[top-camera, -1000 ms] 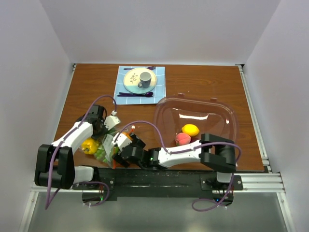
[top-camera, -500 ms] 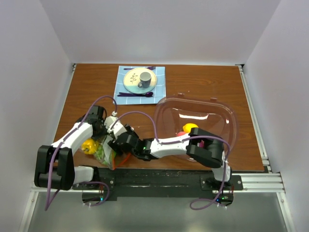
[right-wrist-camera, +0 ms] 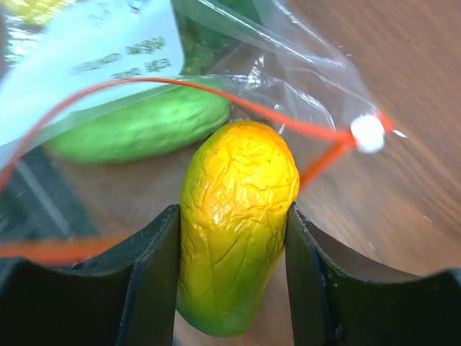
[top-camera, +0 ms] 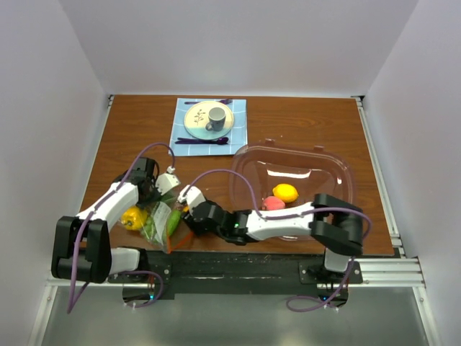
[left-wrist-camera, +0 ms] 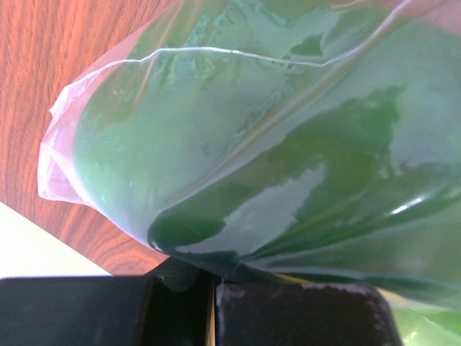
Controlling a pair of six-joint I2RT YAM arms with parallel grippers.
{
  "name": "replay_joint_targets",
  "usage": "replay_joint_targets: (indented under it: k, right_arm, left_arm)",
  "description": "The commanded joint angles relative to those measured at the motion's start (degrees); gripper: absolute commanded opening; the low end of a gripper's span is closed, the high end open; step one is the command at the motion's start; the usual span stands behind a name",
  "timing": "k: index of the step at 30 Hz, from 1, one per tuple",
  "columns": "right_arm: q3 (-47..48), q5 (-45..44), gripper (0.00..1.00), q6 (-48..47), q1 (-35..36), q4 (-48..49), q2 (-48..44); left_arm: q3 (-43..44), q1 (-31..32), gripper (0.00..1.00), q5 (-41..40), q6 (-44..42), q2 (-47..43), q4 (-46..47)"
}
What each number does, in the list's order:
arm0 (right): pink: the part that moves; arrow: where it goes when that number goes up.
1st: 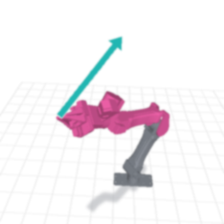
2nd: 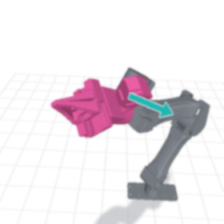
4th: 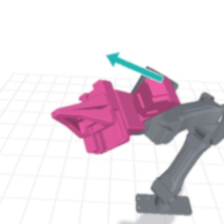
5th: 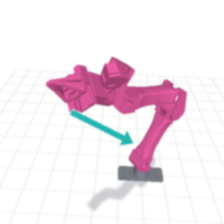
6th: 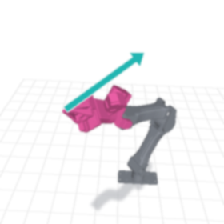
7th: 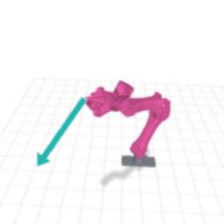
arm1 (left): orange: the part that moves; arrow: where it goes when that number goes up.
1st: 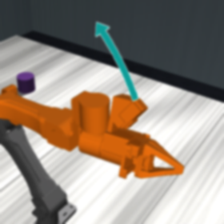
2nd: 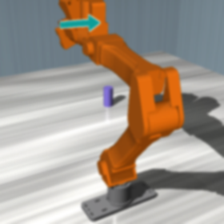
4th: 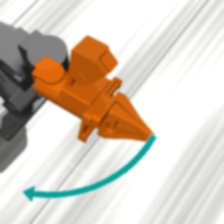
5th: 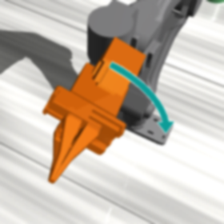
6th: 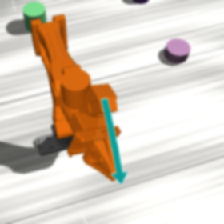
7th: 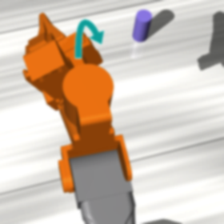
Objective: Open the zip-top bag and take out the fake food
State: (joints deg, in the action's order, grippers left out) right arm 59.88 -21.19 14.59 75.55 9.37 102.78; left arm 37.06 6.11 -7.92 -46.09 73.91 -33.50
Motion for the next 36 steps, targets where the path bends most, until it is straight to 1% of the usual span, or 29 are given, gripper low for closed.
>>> replay_joint_targets:
  k: [1, 2, 4, 5, 7, 8, 9, 10, 12, 13, 14, 16, 17, 19, 22, 23, 25, 27, 28, 29, 31, 32, 34, 36]
  right_arm:
    - [-3.8, 1.3, 0.02, 1.2, 0.3, -2.3, -10.9]
    - [-4.6, 1.5, 0.02, 1.1, 0.5, -2.9, -15.0]
    - [-7.0, 1.2, 0.02, 1.1, 0.5, -5.0, -19.3]
    - [-7.9, 0.5, 0.02, 1.2, 0.5, -5.7, -24.2]
    - [-10.4, -5.1, 0.02, 1.8, 0.5, -9.0, -29.2]
    - [-11.4, -8.9, 0.0, 2.3, 0.2, -9.2, -33.8]
    - [-13.4, -15.1, 0.0, 2.7, -0.2, -10.8, -36.4]
    - [-14.4, -17.6, 0.0, 3.0, -0.9, -11.8, -38.5]
    - [-16.8, -20.6, 0.0, 4.2, -5.3, -13.0, -42.1]
    - [-16.9, -24.3, 0.0, 5.5, -7.1, -16.4, -42.3]
    - [-16.8, -25.7, 0.0, 8.3, -10.3, -18.3, -41.9]
    - [-16.2, -25.1, 0.0, 10.1, -13.0, -22.3, -38.8]
    - [-15.9, -24.7, 0.17, 10.7, -14.3, -22.8, -37.5]
    - [-14.5, -23.5, 0.44, 10.8, -14.3, -23.5, -33.4]
    - [-13.3, -22.8, 0.97, 9.1, -14.2, -20.7, -31.8]
    - [-12.9, -22.8, 0.99, 8.3, -13.9, -19.7, -31.8]
    - [-11.8, -23.7, 0.99, 5.6, -12.8, -16.9, -32.0]
    - [-10.4, -23.1, 0.99, 2.2, -9.1, -12.6, -31.8]
    - [-9.9, -22.7, 0.99, -1.0, -7.2, -11.1, -31.1]
    - [-9.3, -21.6, 0.99, -3.1, -3.0, -9.6, -29.0]
    - [-6.6, -19.2, 0.99, -6.9, 0.9, -6.3, -25.0]
    - [-5.6, -18.3, 0.99, -7.9, 3.9, -5.6, -20.2]
    - [-3.4, -14.7, 0.91, -10.8, 6.2, -1.9, -16.0]
    - [-2.1, -10.7, 0.88, -11.4, 7.7, 0.8, -10.2]
  left_arm:
    - [-1.4, -0.1, 0.0, 3.9, 0.5, 2.6, -2.1]
    - [-1.5, -0.1, 0.0, 3.7, 0.4, 3.1, -2.0]
    - [-1.5, -0.1, 0.0, 3.5, 0.5, 3.4, -1.7]
    - [-1.5, -0.1, 0.0, 3.5, 0.5, 3.6, -1.7]
    - [-1.5, -0.1, 0.0, 3.7, 0.5, 3.6, -1.6]
    - [-1.5, -0.1, 0.0, 3.9, 0.6, 3.8, -1.6]
    - [-1.5, -0.1, 0.0, 4.0, 0.6, 3.8, -1.6]
    - [-1.5, -0.1, 0.0, 4.0, 0.6, 3.8, -1.6]
    - [-1.4, -0.1, 0.0, 4.3, 0.7, 4.2, -1.6]
    - [-1.3, -0.1, 0.0, 4.4, 1.0, 4.3, -1.7]
    - [-1.1, -0.1, 0.0, 4.7, 1.1, 4.5, -1.7]
    - [-0.8, 0.0, 0.0, 5.0, 1.3, 4.5, -2.1]
    - [-0.7, 0.0, 0.0, 5.2, 1.4, 4.4, -2.3]
    - [-0.6, 0.0, 0.0, 5.2, 1.5, 4.2, -2.5]
    - [-0.3, 0.0, 0.0, 5.0, 1.4, 3.7, -3.1]
    - [-0.2, 0.0, 0.0, 4.8, 1.4, 3.4, -3.2]
    - [-0.2, 0.0, 0.0, 4.8, 1.2, 3.1, -3.5]
    - [-0.3, 0.0, 0.0, 4.6, 1.0, 2.9, -3.5]
    - [-0.3, 0.0, 0.0, 4.5, 1.0, 3.0, -3.4]
    - [-0.4, 0.0, 0.0, 4.5, 1.0, 3.0, -3.3]
    - [-0.4, 0.0, 0.0, 4.6, 1.0, 3.3, -3.1]
    - [-0.2, 0.0, 0.0, 4.7, 1.2, 3.6, -3.0]
    - [0.1, 0.1, 0.0, 5.0, 1.6, 4.0, -3.2]
    - [0.3, 0.3, 0.0, 5.1, 1.9, 4.1, -3.4]
